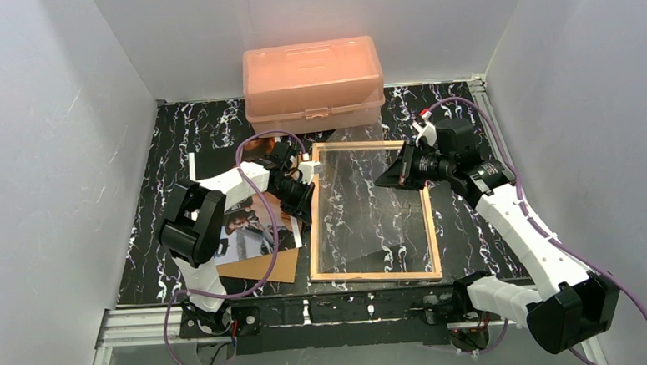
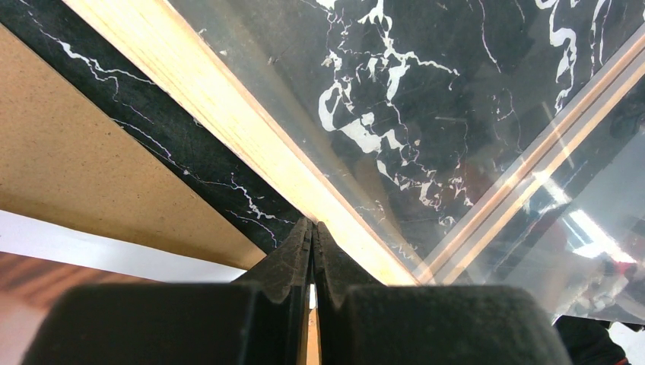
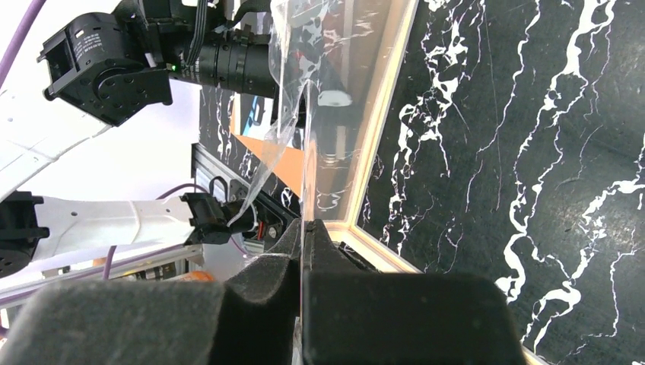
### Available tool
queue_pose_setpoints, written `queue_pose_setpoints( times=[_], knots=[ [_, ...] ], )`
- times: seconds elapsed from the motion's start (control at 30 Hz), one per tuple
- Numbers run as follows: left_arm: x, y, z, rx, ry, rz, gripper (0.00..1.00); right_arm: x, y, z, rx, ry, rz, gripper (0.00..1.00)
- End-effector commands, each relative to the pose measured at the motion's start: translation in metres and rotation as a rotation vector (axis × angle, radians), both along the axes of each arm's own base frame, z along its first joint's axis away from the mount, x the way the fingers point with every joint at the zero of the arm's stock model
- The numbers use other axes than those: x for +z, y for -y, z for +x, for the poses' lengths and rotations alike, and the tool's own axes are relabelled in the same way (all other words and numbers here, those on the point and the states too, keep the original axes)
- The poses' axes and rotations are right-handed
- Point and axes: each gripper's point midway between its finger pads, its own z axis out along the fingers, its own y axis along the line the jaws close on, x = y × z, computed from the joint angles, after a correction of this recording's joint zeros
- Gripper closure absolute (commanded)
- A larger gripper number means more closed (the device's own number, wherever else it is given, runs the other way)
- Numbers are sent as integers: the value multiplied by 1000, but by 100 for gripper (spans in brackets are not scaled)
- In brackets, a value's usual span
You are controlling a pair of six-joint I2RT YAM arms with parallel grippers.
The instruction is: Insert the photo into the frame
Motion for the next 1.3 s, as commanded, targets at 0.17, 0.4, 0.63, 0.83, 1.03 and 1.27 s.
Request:
queue_pose_setpoints(
  times=[0.17, 0.4, 0.63, 0.83, 1.03, 1.27],
  knots=[
    [19, -1, 3, 2, 29, -37, 100, 3, -5, 5, 60, 60, -13, 96],
    [19, -2, 3, 2, 26, -38, 100, -16, 6, 6, 35, 39, -107, 96],
    [17, -1, 4, 1, 22, -39, 100, -27, 12, 1, 21, 9, -136, 92],
    [15, -2, 1, -7, 14, -42, 100, -37, 15, -3, 3, -13, -144, 86],
    [15, -1, -5, -66, 33, -74, 100, -54, 22, -7, -7, -42, -188, 82],
    [7, -1, -8, -61, 16, -78, 100, -65, 30, -7, -14, -50, -249, 60]
  ],
)
